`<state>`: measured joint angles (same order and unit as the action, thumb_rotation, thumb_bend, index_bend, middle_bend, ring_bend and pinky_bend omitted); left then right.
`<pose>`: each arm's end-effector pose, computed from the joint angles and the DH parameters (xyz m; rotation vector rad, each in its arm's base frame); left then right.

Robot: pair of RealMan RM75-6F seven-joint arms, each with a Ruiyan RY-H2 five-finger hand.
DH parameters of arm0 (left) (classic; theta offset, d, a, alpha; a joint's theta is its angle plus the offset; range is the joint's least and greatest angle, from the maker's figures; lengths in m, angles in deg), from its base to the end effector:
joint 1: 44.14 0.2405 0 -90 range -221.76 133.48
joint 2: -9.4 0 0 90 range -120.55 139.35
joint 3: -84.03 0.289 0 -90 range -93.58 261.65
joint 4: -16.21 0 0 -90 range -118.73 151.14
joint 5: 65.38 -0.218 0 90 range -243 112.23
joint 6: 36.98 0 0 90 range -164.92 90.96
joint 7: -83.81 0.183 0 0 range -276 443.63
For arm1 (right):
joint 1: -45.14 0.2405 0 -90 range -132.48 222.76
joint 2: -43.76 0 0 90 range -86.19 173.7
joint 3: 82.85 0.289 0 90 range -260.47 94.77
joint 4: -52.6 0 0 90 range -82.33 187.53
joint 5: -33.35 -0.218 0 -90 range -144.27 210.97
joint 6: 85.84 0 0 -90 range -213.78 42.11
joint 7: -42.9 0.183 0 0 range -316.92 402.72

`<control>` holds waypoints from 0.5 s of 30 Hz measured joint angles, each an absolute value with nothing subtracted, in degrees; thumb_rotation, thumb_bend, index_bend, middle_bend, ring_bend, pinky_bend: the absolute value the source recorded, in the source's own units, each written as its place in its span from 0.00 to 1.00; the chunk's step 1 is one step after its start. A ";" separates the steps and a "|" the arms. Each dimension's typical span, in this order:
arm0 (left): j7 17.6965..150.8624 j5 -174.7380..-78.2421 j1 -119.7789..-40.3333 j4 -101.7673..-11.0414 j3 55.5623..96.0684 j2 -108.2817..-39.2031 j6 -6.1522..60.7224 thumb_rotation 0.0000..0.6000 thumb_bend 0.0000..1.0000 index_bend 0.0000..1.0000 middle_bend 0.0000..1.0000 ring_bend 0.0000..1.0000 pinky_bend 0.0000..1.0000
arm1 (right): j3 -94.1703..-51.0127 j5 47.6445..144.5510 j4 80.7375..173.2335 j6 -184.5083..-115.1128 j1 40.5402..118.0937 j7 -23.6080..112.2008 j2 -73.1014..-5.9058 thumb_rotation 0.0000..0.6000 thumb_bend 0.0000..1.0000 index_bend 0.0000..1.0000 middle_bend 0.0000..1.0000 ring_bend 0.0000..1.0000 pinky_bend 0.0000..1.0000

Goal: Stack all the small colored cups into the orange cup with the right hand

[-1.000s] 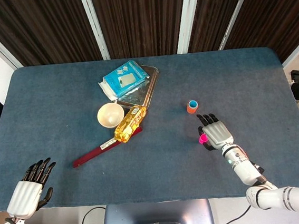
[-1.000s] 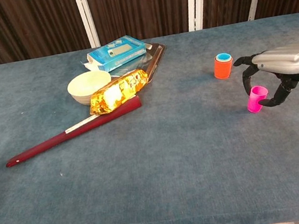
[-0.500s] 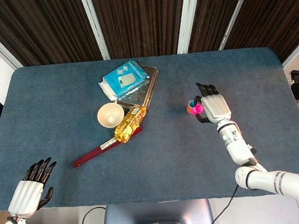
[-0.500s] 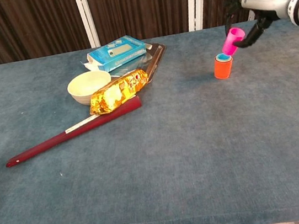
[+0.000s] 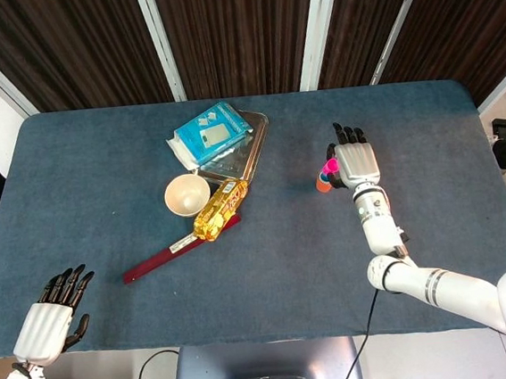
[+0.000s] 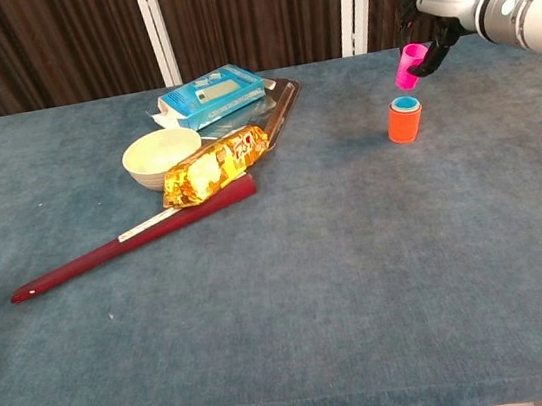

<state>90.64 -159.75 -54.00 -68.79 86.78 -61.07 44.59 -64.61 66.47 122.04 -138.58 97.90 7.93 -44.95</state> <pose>-0.3300 0.2284 0.1008 -1.6950 -0.7718 -0.8395 -0.1907 -0.5128 0.0254 1.5059 -0.9527 0.6802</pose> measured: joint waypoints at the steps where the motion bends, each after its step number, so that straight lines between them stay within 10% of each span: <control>1: 90.67 -159.76 -54.01 -68.81 86.80 -61.09 44.58 1.00 0.45 0.00 0.00 0.02 0.14 | -64.84 66.43 121.55 -138.37 97.89 7.95 -45.13 1.00 0.48 0.61 0.03 0.00 0.00; 15: 90.80 -159.44 -54.06 -68.73 86.74 -61.18 44.48 1.00 0.45 0.00 0.00 0.02 0.13 | -66.08 66.68 117.83 -136.72 98.22 8.62 -47.28 1.00 0.48 0.60 0.03 0.00 0.00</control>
<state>90.80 -159.44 -54.06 -68.73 86.74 -61.18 44.48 -66.08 66.68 117.83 -136.72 98.22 8.62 -47.28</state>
